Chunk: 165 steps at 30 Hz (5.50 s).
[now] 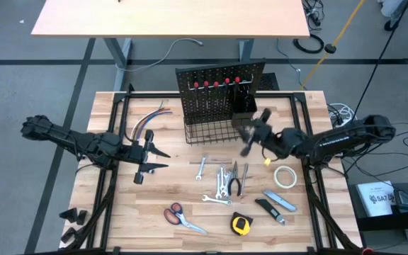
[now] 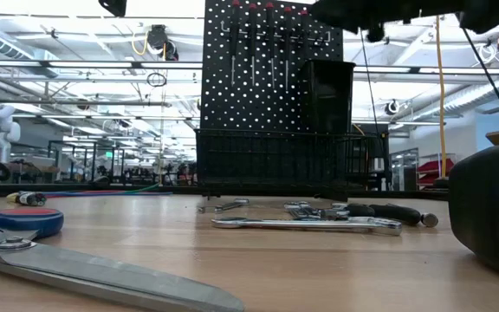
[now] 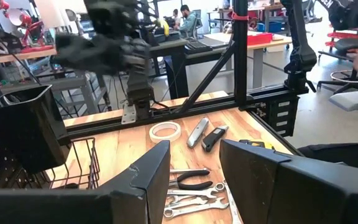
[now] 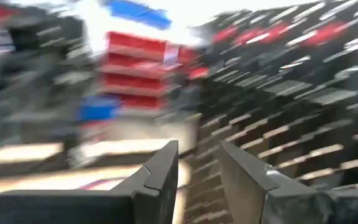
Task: Hang tools onto peg board
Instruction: Put the wrench into the black bin on the pegboard
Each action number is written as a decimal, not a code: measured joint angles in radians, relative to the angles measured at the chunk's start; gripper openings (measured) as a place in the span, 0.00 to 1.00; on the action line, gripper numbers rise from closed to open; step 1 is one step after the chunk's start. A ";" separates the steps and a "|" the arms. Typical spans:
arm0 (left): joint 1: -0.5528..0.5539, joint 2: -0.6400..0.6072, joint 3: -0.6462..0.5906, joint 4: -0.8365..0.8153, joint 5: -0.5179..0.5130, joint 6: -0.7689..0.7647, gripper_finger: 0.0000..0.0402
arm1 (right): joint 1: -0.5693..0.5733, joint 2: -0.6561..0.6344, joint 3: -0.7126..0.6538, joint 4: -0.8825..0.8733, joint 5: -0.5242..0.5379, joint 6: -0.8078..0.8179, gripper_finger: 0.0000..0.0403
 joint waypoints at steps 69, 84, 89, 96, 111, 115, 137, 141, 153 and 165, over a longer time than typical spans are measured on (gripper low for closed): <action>0.029 0.718 0.000 0.381 0.007 -0.203 0.37 | 0.192 0.669 0.537 -1.296 -0.277 -0.530 0.27; 0.029 0.718 0.000 0.381 0.008 -0.203 0.37 | 0.188 0.669 0.537 -1.260 -0.363 -0.646 0.27; 0.029 0.718 0.000 0.381 0.008 -0.204 0.37 | 0.181 0.671 0.537 -1.252 -0.381 -0.694 0.27; 0.029 0.718 0.000 0.381 0.008 -0.204 0.37 | 0.174 0.737 0.541 -1.219 -0.378 -0.753 0.26; 0.029 0.718 0.000 0.378 0.008 -0.205 0.37 | 0.174 0.742 0.538 -1.229 -0.385 -0.614 0.05; 0.029 0.718 0.000 0.378 0.008 -0.204 0.37 | 0.172 0.736 0.539 -1.220 -0.364 -0.525 0.01; 0.029 0.718 0.000 0.409 0.045 -0.196 0.37 | 0.177 0.332 0.533 -1.201 -0.278 -0.114 0.00; 0.027 0.718 0.000 0.469 0.045 -0.170 0.37 | 0.180 0.243 0.533 -1.218 -0.231 -0.059 0.00; -0.016 0.718 -0.001 0.639 -0.242 -0.091 0.37 | 0.160 -0.122 0.239 -0.701 0.166 -0.145 0.00; -0.036 0.718 -0.001 1.007 -0.474 0.166 0.37 | -0.002 -0.209 0.035 -0.110 0.220 -0.320 0.00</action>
